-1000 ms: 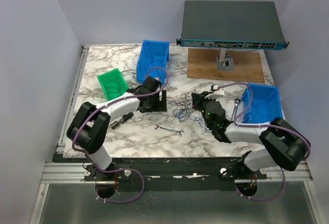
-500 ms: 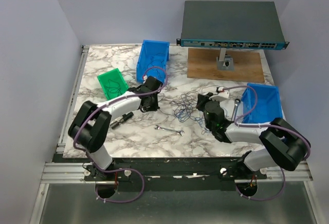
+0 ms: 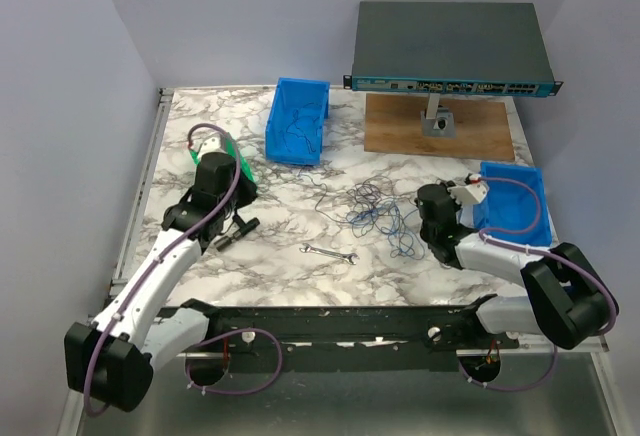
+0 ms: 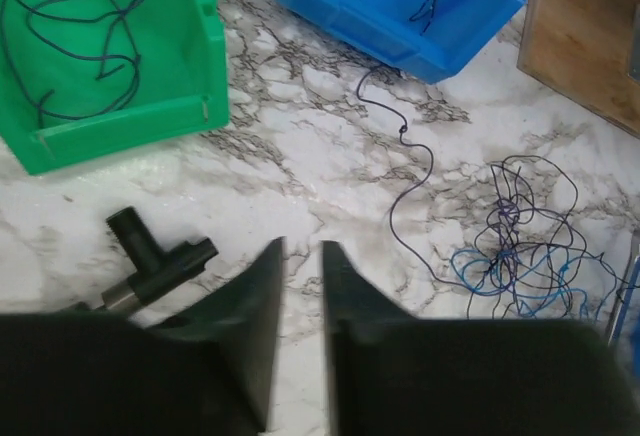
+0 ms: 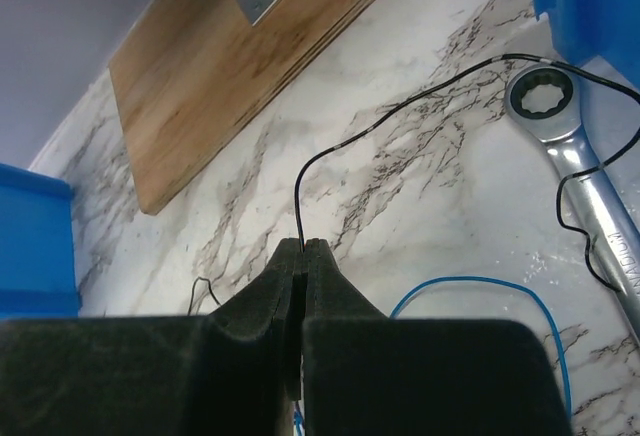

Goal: Untangle the cables

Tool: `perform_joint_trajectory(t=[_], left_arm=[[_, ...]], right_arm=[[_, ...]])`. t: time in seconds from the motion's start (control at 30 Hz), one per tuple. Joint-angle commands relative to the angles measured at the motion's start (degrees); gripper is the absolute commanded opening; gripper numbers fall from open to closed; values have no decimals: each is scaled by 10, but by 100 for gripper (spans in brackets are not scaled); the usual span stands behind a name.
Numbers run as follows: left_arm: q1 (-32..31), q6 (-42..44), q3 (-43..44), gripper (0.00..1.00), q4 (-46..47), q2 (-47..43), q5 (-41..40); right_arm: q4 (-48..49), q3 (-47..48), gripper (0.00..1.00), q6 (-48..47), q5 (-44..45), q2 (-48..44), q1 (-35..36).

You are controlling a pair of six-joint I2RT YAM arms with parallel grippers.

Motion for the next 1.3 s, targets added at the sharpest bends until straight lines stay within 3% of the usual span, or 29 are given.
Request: perform_joint_trajectory(t=[0.0,0.03,0.1,0.27,0.5,0.7,0.9,1.13,1.2,1.27], left_arm=[[-12,-11,-14,48,24,55,92],[-18,-20,-24,70,41,59,93],[-36,-47,-36,94,58,70,92],[-108,-106,5,99,48,151,38],[-183,-248,134,94,-54,331,-34],[-202,-345,235,79,-155,425,-68],[-205,-371,291,74,-175,488,-54],[-222,-420,291,60,-162,523,-46],[-224,-421,299,50,-162,533,-45],[-225,-419,306,27,-162,540,-46]], right_arm=[[-35,27,1,-21,-36,5,-2],[-46,33,1,-22,-44,6,-2],[-54,34,1,-28,-55,6,-2],[-47,14,1,-25,-79,14,-2],[18,-23,1,-47,-108,9,-2],[29,-37,1,-51,-97,-11,-2],[28,-37,1,-50,-95,-16,-1],[21,-35,1,-42,-88,-20,-2],[18,-36,1,-41,-86,-23,-1],[16,-38,0,-40,-82,-27,-1]])
